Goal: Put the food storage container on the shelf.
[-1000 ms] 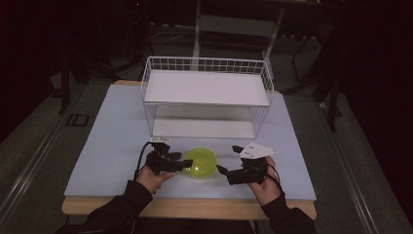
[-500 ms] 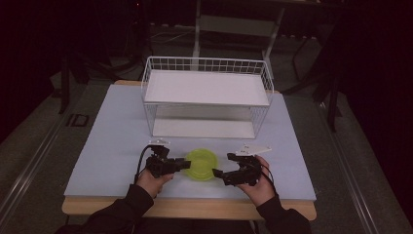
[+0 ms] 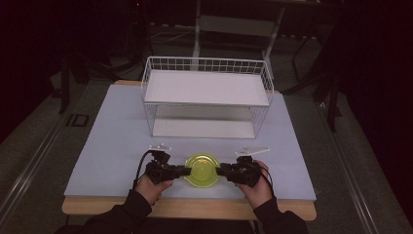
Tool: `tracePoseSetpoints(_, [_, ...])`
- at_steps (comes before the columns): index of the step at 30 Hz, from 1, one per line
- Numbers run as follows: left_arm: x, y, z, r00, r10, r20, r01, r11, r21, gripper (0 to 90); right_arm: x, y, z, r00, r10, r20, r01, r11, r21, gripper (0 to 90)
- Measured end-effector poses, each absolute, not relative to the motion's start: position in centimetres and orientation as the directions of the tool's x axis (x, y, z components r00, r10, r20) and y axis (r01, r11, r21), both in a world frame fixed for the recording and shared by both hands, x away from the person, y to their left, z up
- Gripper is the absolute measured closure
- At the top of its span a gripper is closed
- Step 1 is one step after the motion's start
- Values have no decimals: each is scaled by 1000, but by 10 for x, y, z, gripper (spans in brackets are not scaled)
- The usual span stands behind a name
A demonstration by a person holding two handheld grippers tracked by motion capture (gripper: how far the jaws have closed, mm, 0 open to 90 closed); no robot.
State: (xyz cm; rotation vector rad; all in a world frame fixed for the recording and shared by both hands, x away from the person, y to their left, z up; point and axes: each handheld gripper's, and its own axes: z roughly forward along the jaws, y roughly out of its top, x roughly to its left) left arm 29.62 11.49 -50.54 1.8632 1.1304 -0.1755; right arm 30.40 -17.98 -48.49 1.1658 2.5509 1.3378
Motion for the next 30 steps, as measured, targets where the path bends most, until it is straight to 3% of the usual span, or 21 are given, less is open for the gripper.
tracePoseSetpoints(3, [293, 113, -504, 579, 626, -522, 753, -165, 637, 809, 305, -177, -486, -702, 635, 323, 625, 332, 706, 707])
tracePoseSetpoints(9, [289, 111, -503, 576, 639, -510, 754, -176, 632, 818, 301, -173, -483, -688, 653, 316, 632, 328, 702, 790])
tracePoseSetpoints(15, [288, 109, -501, 556, 633, -539, 772, -154, 616, 821, 299, -175, -477, -679, 666, 309, 627, 307, 716, 803])
tracePoseSetpoints(30, [298, 122, -449, 573, 602, -556, 732, -72, 677, 825, 309, -169, -423, -694, 669, 267, 562, 270, 782, 803])
